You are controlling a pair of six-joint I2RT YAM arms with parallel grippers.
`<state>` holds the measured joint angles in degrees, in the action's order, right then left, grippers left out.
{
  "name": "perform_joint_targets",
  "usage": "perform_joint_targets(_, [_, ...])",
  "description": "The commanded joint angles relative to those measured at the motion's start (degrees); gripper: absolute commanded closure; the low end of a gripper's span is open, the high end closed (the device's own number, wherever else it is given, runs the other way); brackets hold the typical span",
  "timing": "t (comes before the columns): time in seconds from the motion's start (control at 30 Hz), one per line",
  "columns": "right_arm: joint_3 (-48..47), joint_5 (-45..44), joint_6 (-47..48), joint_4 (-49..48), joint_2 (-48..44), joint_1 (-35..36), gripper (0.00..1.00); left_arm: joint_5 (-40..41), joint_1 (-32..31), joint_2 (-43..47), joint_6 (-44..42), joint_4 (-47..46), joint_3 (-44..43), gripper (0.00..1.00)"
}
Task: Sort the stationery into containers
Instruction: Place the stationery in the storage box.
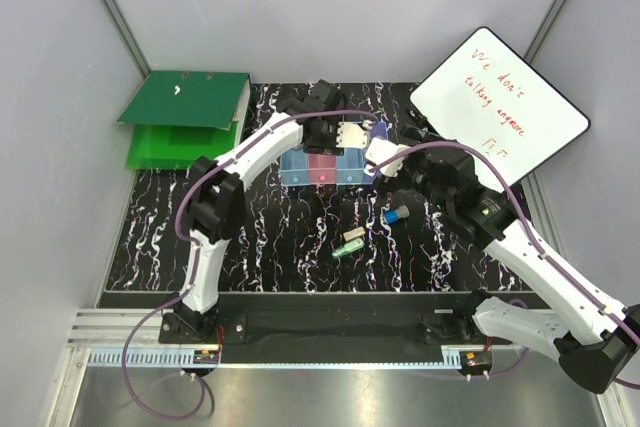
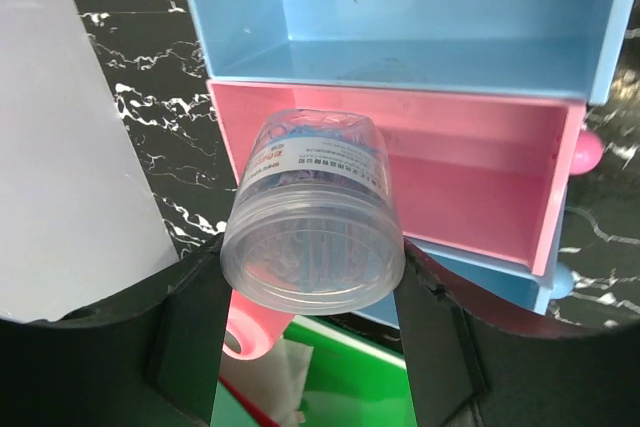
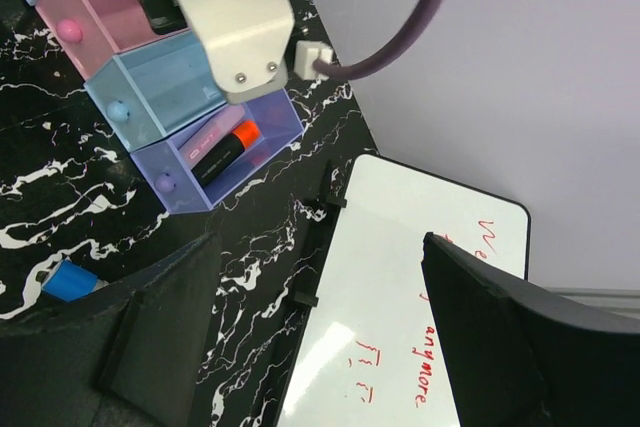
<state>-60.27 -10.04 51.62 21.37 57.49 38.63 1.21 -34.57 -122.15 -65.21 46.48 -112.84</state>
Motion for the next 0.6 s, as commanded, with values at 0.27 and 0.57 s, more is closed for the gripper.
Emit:
perform_joint_targets(0.27, [0.15,-1.21,-0.11,-4.49,-1.95,0.39,0.12,5.38,-0.68,-5.99,-8.18,0.45,-5.81,1.0])
perform_joint_targets(0.57, [1.03,-1.03,-0.29,-4.58,-2.39,0.3,0.12,6.08,-0.59,-9.86,-7.3,0.37,-9.24,0.89])
